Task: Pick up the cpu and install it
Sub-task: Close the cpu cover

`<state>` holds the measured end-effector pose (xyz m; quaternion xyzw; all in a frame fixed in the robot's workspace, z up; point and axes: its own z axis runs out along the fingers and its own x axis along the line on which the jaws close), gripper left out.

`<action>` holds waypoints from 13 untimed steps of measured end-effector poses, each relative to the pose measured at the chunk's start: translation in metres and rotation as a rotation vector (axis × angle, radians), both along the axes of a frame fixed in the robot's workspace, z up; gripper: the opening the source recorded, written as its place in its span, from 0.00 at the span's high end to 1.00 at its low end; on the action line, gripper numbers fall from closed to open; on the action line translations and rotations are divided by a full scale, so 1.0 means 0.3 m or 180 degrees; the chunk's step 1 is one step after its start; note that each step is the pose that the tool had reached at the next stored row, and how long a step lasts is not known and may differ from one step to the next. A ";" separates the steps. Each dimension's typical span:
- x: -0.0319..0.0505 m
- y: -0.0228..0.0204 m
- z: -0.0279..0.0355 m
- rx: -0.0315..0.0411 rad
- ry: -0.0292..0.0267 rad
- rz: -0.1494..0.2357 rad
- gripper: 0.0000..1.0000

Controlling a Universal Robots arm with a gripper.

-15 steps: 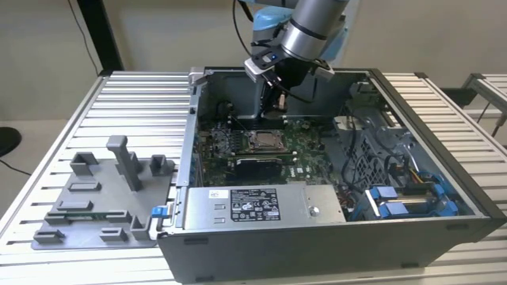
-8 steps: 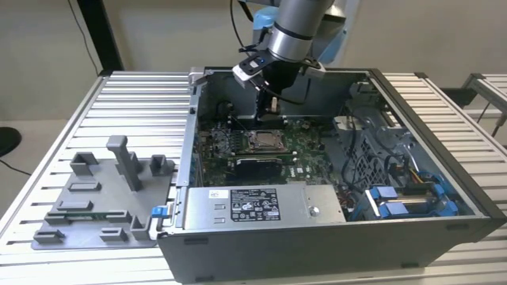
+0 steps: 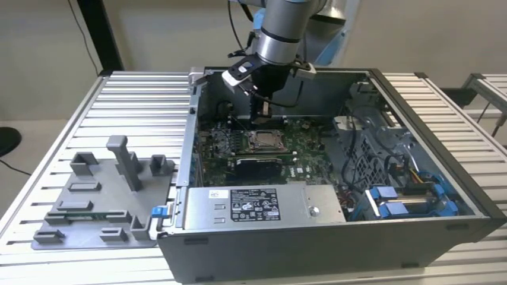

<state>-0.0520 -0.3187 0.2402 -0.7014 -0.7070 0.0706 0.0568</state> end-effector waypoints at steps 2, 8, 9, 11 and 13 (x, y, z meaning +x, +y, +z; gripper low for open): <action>-0.001 0.000 -0.001 -0.0001 -0.0029 0.0018 1.00; -0.004 0.000 0.005 0.0000 -0.0116 0.0094 1.00; -0.004 0.000 0.006 0.0000 -0.0127 0.0110 1.00; -0.005 0.000 0.010 0.0000 -0.0145 0.0134 1.00; -0.005 0.000 0.012 0.0000 -0.0154 0.0142 1.00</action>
